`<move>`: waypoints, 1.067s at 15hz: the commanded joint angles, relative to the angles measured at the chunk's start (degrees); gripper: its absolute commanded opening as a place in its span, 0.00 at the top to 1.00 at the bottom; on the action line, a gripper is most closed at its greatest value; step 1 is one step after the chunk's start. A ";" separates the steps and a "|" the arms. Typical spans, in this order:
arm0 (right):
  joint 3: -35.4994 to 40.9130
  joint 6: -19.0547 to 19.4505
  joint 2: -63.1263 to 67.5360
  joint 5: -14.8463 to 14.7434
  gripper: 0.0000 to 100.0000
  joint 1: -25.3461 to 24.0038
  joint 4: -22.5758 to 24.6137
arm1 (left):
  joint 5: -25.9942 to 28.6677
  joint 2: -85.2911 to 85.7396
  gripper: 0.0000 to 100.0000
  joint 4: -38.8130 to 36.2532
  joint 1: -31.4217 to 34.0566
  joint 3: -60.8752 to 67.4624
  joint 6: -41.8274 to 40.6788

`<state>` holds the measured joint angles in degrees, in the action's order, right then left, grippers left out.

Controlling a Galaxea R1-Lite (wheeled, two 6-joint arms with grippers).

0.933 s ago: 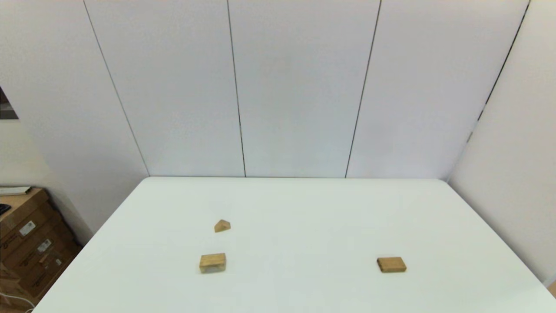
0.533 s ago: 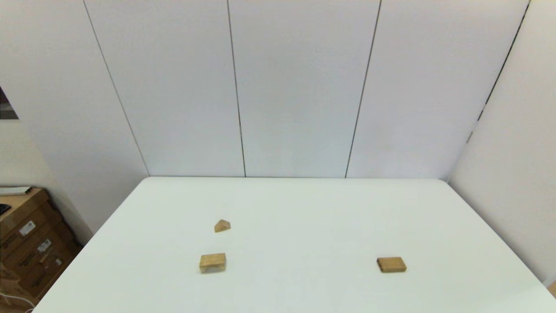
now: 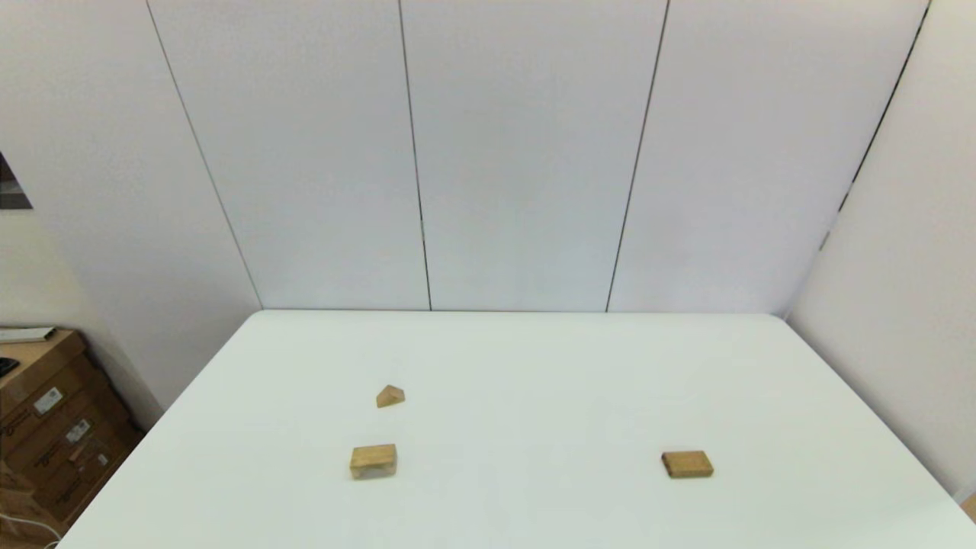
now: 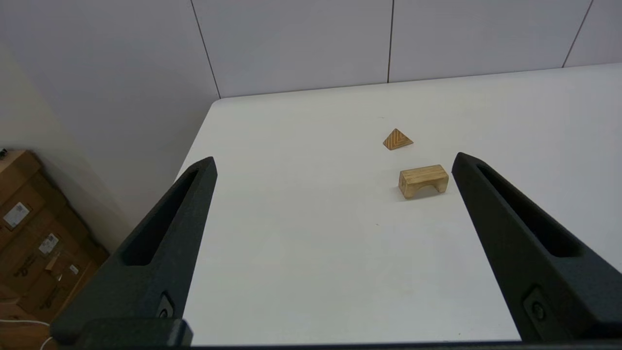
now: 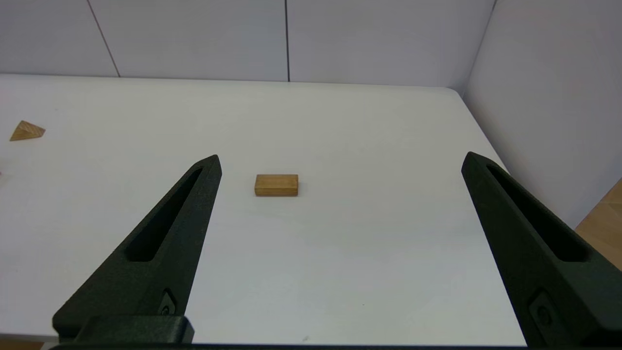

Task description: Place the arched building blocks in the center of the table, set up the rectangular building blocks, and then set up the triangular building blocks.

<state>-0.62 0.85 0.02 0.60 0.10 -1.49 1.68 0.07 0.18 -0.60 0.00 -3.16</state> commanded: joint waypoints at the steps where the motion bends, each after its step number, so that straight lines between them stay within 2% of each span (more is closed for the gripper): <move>1: 0.01 0.03 -0.02 0.02 0.00 -0.01 -0.01 | 0.25 -0.07 0.00 -0.01 -0.02 0.00 -1.15; 3: 0.01 0.03 -0.02 0.02 0.00 -0.01 -0.01 | 0.60 -1.57 0.00 2.28 -0.02 -2.11 -1.33; 6: 0.01 0.03 -0.02 0.02 0.00 -0.10 -0.01 | 0.25 -14.05 0.00 9.22 -0.02 -13.80 1.05; 9: 0.01 0.03 -0.02 0.02 0.00 -0.01 -0.01 | 1.13 -26.26 0.00 14.32 0.07 -25.58 0.70; 12: 0.01 0.03 -0.02 0.02 0.00 -0.01 -0.01 | 2.98 -38.83 0.00 16.25 0.25 -35.16 -0.27; 16: 0.01 0.03 -0.02 0.02 0.00 -0.01 -0.01 | 4.73 -53.77 0.00 25.22 2.36 -46.58 -1.50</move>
<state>-0.62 0.85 0.02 0.57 0.10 -1.49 5.25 -41.86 20.18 0.73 -39.69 -4.10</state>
